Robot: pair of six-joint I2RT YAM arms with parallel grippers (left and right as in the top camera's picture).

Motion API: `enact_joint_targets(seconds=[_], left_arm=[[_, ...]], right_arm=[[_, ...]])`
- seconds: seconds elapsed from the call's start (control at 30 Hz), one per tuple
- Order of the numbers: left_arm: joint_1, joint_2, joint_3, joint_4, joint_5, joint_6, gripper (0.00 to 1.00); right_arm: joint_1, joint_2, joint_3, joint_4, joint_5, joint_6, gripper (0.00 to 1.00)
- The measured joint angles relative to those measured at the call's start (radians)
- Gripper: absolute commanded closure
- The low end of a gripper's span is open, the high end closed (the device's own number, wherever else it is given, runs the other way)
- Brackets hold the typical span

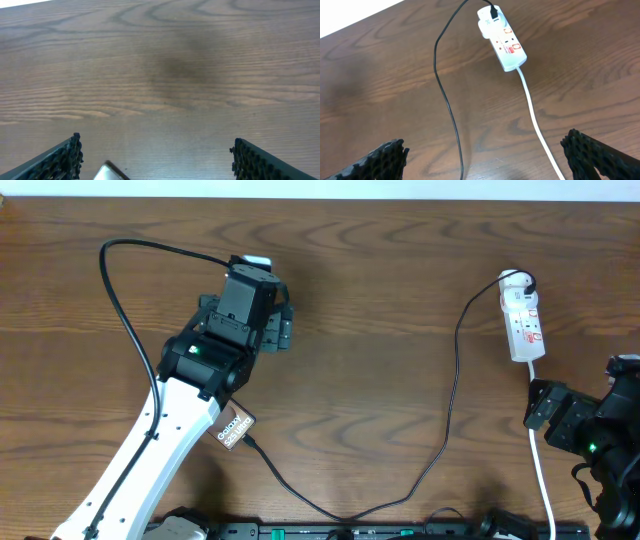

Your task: Plug charger to phone and switch on socket

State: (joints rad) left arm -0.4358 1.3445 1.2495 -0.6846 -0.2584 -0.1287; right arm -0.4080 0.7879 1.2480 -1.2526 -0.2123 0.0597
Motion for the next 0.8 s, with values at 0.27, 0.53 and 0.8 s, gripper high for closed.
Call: enact_joint_targets(seconds=[0.27, 0.53, 0.8], left_arm=[[0.014, -0.002, 0.0, -0.026, -0.011, -0.003, 0.08], [0.076, -0.149, -0.104, 0.075, -0.017, -0.087, 0.07], [0.2, -0.379, -0.355, 0.282, -0.017, -0.292, 0.08]], right_arm=[[0.0, 0.0, 0.0, 0.0, 0.0, 0.0, 0.0], [0.0, 0.0, 0.0, 0.0, 0.0, 0.0, 0.01], [0.0, 0.0, 0.0, 0.0, 0.0, 0.0, 0.01]])
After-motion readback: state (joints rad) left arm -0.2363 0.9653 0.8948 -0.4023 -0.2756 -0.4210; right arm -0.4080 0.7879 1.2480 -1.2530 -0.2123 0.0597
